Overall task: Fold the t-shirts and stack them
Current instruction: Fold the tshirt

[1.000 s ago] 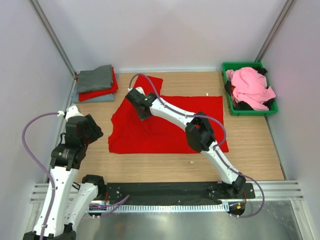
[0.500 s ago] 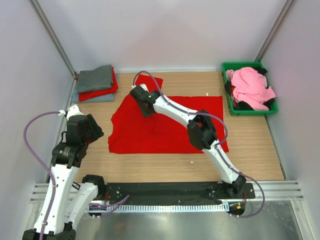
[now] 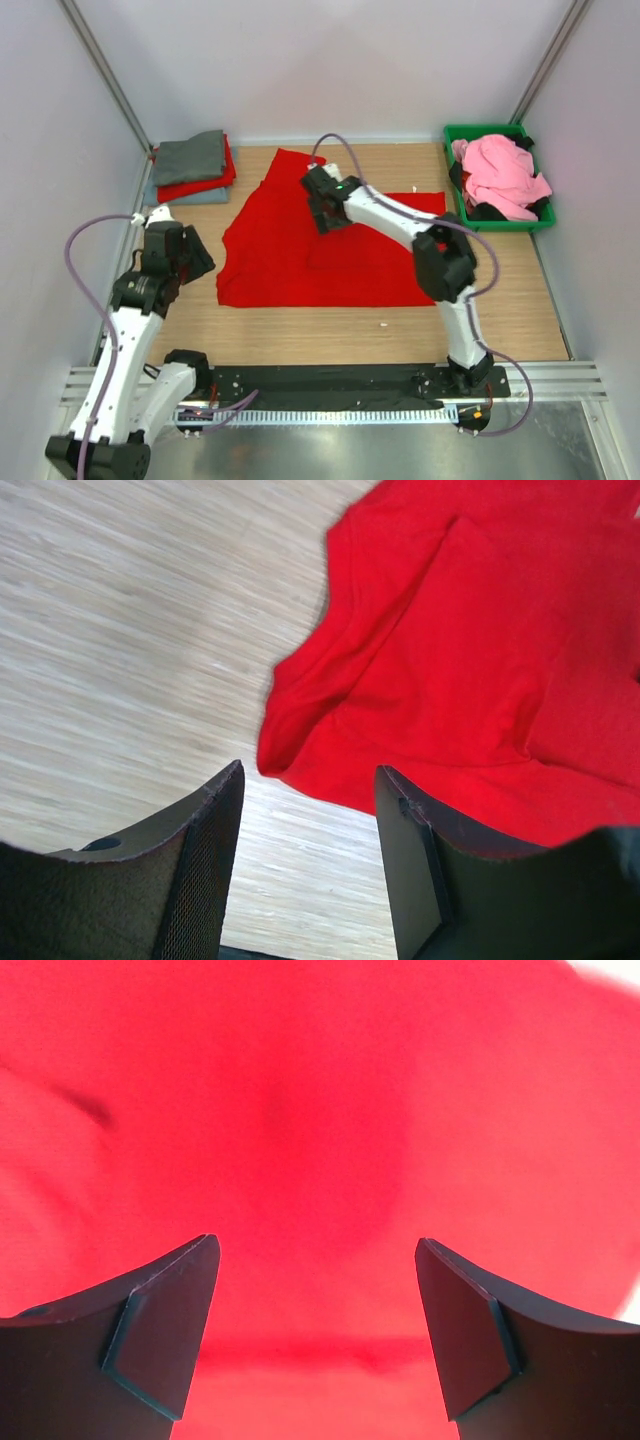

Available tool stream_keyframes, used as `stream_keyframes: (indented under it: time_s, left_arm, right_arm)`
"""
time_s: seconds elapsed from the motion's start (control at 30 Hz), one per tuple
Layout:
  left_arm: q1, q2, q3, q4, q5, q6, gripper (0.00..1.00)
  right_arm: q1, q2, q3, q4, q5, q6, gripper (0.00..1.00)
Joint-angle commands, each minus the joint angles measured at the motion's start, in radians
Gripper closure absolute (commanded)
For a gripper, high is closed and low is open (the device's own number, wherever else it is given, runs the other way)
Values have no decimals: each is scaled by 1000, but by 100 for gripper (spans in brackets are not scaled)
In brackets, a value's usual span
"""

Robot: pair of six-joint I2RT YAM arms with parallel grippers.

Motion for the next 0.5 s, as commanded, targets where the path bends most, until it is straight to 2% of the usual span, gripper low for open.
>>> stream_keyframes:
  time_s: [0.0, 0.03, 0.1, 0.13, 0.23, 0.33, 0.47]
  left_arm:
    - [6, 77, 7, 31, 107, 6, 43]
    - [5, 91, 6, 37, 124, -18, 43]
    - [3, 125, -13, 62, 189, -44, 44]
    - [-1, 134, -22, 92, 203, -73, 44]
    - [-24, 153, -65, 124, 207, -113, 44]
    - [-38, 148, -106, 128, 188, -143, 41]
    - [-72, 137, -125, 92, 107, -213, 32]
  right_arm:
    - [-5, -344, -221, 108, -10, 73, 14]
    - [-7, -395, -339, 134, -45, 89, 13]
    - [-8, -529, -454, 160, -85, 133, 12]
    - [-8, -567, -567, 186, -130, 180, 12]
    - [-11, -708, -769, 234, -189, 259, 12]
    - [-30, -834, -921, 227, -163, 302, 10]
    - [-184, -1018, -1062, 202, -141, 381, 0]
